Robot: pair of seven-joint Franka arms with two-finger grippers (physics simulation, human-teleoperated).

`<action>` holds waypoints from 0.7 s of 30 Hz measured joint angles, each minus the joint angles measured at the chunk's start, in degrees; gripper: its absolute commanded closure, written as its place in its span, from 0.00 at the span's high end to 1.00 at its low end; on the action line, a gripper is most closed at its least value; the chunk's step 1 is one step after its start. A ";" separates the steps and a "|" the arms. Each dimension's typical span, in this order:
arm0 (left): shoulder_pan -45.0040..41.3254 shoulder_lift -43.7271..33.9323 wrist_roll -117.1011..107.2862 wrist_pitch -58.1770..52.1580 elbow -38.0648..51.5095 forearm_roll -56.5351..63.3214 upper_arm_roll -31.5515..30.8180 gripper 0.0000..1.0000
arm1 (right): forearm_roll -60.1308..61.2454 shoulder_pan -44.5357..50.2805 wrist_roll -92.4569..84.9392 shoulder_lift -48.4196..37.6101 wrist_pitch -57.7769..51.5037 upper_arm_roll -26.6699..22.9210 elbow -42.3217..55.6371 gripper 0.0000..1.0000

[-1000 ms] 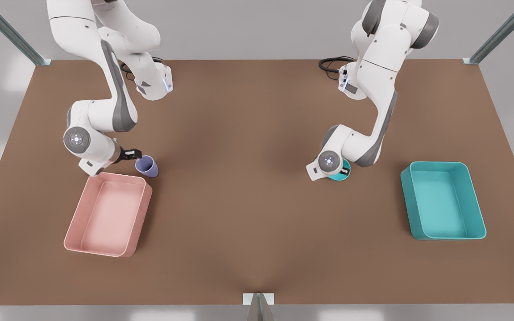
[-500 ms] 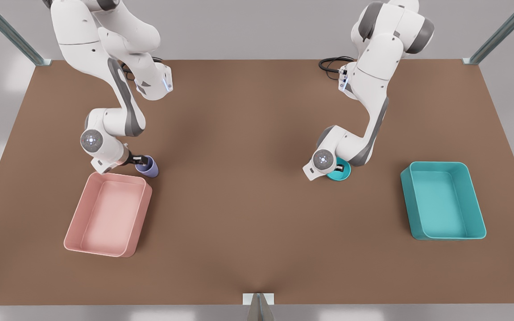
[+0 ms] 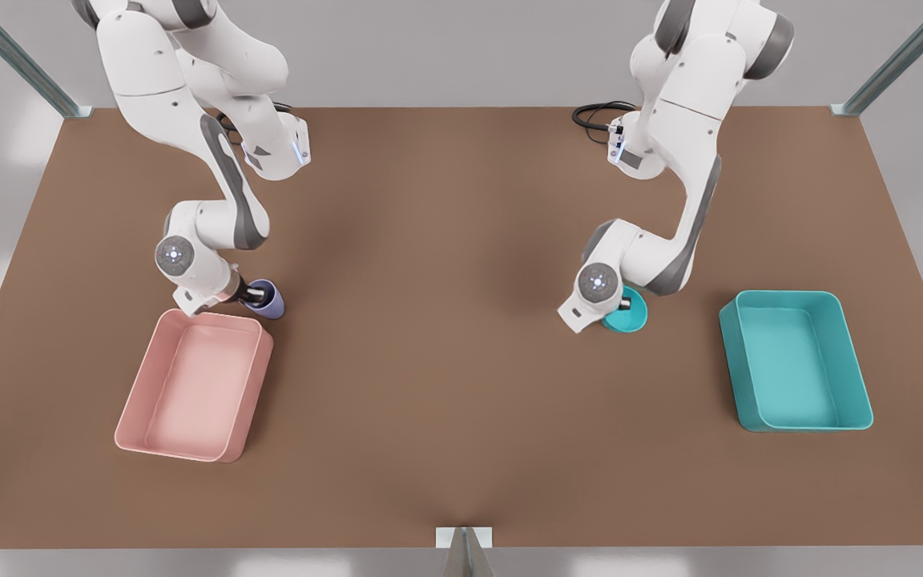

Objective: Put the bowls and cups in different boxes

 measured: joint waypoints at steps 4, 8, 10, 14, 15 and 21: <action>11.28 1.40 0.37 -8.53 15.69 1.80 0.02 0.21 | -0.34 0.54 0.47 -1.45 -0.53 0.45 0.51 0.21; 21.27 6.70 3.11 -13.43 23.74 4.07 1.52 0.21 | 0.55 1.11 0.86 -10.47 -7.21 4.92 8.22 0.21; 23.14 7.95 5.03 -14.93 23.78 5.00 3.54 0.21 | 1.45 3.78 0.86 -11.86 -11.85 5.40 13.97 0.21; 26.98 12.03 8.71 -15.29 22.47 6.56 5.72 0.21 | 1.50 9.70 -0.86 -5.60 -17.69 4.67 25.29 0.21; 27.78 12.87 9.50 -14.86 22.31 6.74 5.82 0.21 | 1.19 8.03 -1.53 -3.33 -18.64 4.66 27.56 0.21; 30.43 18.56 13.34 -9.58 22.08 6.99 5.91 0.21 | 0.28 -13.68 -6.13 6.12 -21.96 4.46 34.03 0.21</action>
